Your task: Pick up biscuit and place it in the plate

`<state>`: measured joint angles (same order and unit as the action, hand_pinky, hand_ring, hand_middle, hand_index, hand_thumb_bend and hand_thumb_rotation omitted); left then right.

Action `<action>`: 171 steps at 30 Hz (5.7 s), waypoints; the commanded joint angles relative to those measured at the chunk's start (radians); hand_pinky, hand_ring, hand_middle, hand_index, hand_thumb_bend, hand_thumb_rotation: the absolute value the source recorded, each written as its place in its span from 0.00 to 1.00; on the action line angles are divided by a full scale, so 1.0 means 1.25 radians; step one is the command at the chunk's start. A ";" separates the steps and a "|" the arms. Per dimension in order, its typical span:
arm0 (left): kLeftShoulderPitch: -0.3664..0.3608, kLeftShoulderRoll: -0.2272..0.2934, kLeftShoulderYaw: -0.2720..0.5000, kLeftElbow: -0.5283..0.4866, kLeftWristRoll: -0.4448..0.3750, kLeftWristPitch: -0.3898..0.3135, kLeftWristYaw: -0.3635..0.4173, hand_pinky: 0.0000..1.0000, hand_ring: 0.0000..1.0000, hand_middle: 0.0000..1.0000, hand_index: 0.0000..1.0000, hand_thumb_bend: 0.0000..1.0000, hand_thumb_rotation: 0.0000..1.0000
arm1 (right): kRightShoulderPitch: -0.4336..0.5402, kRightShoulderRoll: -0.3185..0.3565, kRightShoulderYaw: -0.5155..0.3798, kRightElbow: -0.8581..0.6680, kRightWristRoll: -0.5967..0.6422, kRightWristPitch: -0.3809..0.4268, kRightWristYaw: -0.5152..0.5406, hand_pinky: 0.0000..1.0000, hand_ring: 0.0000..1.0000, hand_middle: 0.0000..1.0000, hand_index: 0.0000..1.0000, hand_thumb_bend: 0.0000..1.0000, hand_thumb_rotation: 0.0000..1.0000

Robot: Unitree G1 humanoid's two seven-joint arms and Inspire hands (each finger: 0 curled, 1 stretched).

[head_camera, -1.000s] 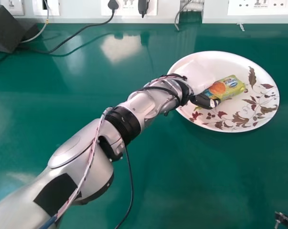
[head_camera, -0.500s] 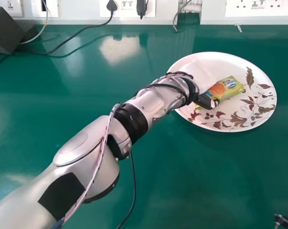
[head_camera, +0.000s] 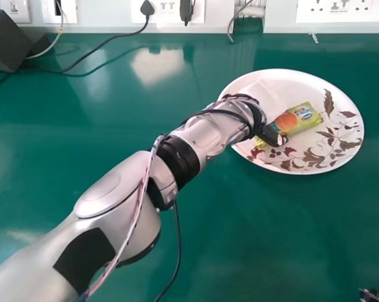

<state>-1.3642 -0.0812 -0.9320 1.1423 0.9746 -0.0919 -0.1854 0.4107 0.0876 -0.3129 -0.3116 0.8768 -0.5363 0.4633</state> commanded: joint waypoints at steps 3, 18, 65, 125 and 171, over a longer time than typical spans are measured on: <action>0.085 0.024 -0.001 0.007 -0.016 -0.040 -0.056 0.52 0.60 0.80 0.79 0.97 0.65 | -0.007 0.018 -0.011 0.009 -0.007 -0.008 0.007 0.56 0.68 0.70 0.49 0.52 0.06; 0.094 0.064 0.007 -0.048 -0.023 -0.073 -0.082 0.55 0.66 0.87 0.84 1.00 0.63 | -0.025 0.009 -0.020 0.020 -0.008 -0.001 0.017 0.64 0.76 0.76 0.50 0.52 0.07; 0.177 0.186 0.194 -0.259 -0.200 -0.156 -0.190 0.97 0.92 0.99 1.00 1.00 0.65 | -0.021 0.000 -0.017 0.000 0.031 0.041 0.085 0.84 0.94 0.91 0.87 0.80 0.00; 0.412 0.305 0.546 -0.506 -0.658 -0.251 -0.304 0.99 0.94 1.00 0.99 1.00 0.61 | -0.048 -0.002 -0.034 0.022 0.054 0.115 0.111 0.87 1.00 1.00 0.96 1.00 0.46; 0.592 0.242 0.791 -0.647 -1.163 -0.088 -0.508 0.95 0.93 1.00 0.97 1.00 0.60 | -0.069 -0.010 -0.051 0.043 0.060 0.134 0.119 0.88 1.00 1.00 0.94 0.98 0.42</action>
<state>-0.6471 0.2225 0.0351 0.3546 -0.4520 -0.2208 -0.8027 0.3253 0.0593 -0.3693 -0.2617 0.9506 -0.3678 0.6066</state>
